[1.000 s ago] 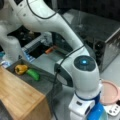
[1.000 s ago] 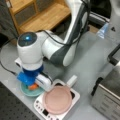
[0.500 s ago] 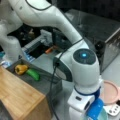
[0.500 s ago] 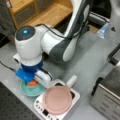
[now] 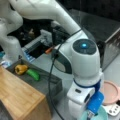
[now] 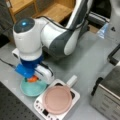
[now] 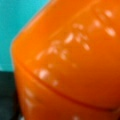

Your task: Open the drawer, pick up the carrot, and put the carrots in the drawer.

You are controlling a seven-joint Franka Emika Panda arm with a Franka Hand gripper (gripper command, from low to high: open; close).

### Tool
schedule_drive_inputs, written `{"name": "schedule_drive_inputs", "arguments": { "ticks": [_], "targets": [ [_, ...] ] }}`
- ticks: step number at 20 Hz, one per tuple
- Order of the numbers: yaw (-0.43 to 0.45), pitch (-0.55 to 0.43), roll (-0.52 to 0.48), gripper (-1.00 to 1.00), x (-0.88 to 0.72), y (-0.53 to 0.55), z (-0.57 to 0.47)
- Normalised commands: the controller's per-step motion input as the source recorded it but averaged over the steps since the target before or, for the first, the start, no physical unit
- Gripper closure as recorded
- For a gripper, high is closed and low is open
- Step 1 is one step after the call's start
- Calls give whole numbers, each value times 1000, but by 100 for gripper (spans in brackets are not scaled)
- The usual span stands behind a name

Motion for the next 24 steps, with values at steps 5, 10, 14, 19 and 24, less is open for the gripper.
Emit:
{"name": "schedule_drive_inputs", "arguments": {
  "ticks": [5,10,14,19,24],
  "targets": [
    [-200,-72,126,100,-456,161,203],
    [-183,-95,142,100,-491,140,133],
    [-151,-126,107,100,-397,104,-45],
    [-105,-113,50,100,-536,50,-15],
    [-83,-118,22,100,-621,-9,19]
  ]
}}
